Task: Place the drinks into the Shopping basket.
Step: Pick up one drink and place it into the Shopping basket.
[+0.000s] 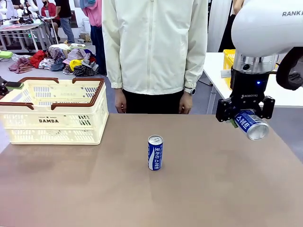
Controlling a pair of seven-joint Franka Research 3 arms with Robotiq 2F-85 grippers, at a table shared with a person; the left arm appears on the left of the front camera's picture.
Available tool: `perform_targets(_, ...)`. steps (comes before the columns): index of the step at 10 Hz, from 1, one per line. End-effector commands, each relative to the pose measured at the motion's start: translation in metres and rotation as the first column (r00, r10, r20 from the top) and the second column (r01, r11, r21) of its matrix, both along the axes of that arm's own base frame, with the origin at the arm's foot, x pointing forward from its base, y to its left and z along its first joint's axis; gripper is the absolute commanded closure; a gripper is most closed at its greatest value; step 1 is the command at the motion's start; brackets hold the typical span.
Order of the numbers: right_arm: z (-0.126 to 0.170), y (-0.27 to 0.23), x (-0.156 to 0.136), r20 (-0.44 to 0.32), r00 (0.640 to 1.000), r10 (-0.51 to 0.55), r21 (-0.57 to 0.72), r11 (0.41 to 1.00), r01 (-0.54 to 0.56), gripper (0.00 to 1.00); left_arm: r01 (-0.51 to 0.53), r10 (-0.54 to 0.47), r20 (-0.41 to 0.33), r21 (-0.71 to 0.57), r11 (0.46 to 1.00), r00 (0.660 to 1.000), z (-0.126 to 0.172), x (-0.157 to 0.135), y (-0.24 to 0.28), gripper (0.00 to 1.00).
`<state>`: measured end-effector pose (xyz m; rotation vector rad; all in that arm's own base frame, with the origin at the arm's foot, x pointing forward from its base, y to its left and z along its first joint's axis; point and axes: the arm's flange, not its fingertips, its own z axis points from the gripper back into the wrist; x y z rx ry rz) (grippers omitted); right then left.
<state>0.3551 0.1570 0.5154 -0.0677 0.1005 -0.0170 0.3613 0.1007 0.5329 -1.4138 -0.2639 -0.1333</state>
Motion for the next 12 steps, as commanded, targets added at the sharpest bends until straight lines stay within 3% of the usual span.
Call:
perform_targets(1, -0.014, 0.009, 0.002, -0.031, 0.999, 0.02, 0.0, 1.0, -0.02, 1.0, 0.003, -0.003, 0.009, -0.014, 1.0, 1.0, 0.001, -0.003, -0.001, 0.0)
perform_targets(4, -0.013, 0.007, 0.001, -0.028, 1.0, 0.014, -0.011, 1.0, -0.014, 1.0, 0.003, -0.003, 0.009, -0.014, 1.0, 1.0, 0.001, -0.003, -0.001, 0.0)
perform_targets(5, -0.017, 0.011, 0.0, -0.07, 0.993, -0.094, 0.003, 0.996, 0.095, 1.0, 0.003, -0.003, 0.009, -0.014, 1.0, 1.0, 0.001, -0.003, -0.001, 0.0)
perform_targets(6, -0.009, 0.03, 0.008, -0.064, 0.979, -0.194, 0.004, 0.981, 0.195, 1.0, 0.003, -0.003, 0.009, -0.014, 1.0, 1.0, 0.001, -0.003, -0.001, 0.0)
perform_targets(7, 0.004, 0.062, 0.017, -0.054, 0.957, -0.286, -0.005, 0.958, 0.286, 1.0, 0.003, -0.003, 0.009, -0.014, 1.0, 1.0, 0.001, -0.003, -0.001, 0.0)
perform_targets(9, 0.031, 0.151, 0.034, 0.008, 0.969, -0.248, -0.048, 0.968, 0.248, 1.0, 0.003, -0.003, 0.009, -0.014, 1.0, 1.0, 0.001, -0.003, -0.001, 0.0)
perform_targets(12, 0.011, 0.297, 0.06, 0.042, 0.955, -0.293, 0.037, 0.956, 0.292, 1.0, 0.003, -0.003, 0.009, -0.014, 1.0, 1.0, 0.001, -0.003, -0.001, 0.0)
